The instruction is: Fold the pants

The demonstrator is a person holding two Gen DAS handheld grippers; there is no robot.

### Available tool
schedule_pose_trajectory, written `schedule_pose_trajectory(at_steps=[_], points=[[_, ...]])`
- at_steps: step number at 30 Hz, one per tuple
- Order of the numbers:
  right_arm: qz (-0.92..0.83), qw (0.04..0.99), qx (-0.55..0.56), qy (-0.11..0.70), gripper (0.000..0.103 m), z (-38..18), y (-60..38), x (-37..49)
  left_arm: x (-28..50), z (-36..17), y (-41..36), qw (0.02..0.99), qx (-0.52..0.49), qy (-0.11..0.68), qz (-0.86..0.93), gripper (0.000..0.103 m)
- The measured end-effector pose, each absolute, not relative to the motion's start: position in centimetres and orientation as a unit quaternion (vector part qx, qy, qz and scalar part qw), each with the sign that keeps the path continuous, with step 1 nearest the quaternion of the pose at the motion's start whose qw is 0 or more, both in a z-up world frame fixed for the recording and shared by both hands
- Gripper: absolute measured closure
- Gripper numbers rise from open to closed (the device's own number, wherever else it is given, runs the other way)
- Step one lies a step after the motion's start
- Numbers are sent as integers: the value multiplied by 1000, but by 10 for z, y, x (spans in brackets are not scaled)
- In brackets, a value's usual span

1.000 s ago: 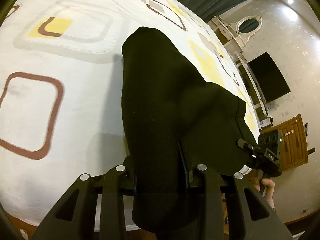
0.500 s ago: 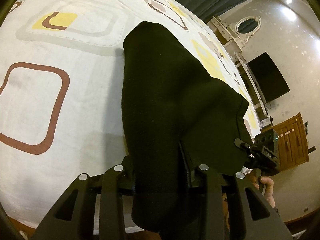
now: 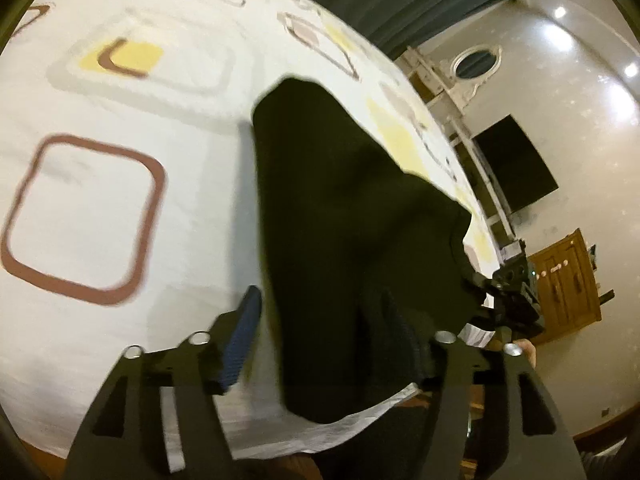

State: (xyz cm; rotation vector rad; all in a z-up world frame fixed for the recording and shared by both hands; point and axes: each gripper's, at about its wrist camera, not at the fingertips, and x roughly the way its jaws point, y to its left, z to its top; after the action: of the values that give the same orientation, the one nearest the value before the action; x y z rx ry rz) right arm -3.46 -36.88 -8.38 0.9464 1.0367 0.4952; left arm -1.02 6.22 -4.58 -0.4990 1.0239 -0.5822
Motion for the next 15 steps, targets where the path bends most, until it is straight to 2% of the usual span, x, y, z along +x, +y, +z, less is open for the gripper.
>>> schedule_pose_trajectory(at_steps=[1,3,10,13,15], points=[[223,740,429,468,23,-81,-373,-33,-8,-45,65,803,-235,475,-272,35],[217,746,427,463,19,-77,-382,-22,6,-47,71,802,-239,477,-268,35],[219,732,455,458,18,-88,-391,35,75,-58,57,785,-255,494,-274,34],[223,731,449,463,17,-90,-386,56,100,-63,47,778,-258,501,-277,28],[224,731,441,470,17,-92,-380,67,113,-66,43,774,-256,508,-276,28]])
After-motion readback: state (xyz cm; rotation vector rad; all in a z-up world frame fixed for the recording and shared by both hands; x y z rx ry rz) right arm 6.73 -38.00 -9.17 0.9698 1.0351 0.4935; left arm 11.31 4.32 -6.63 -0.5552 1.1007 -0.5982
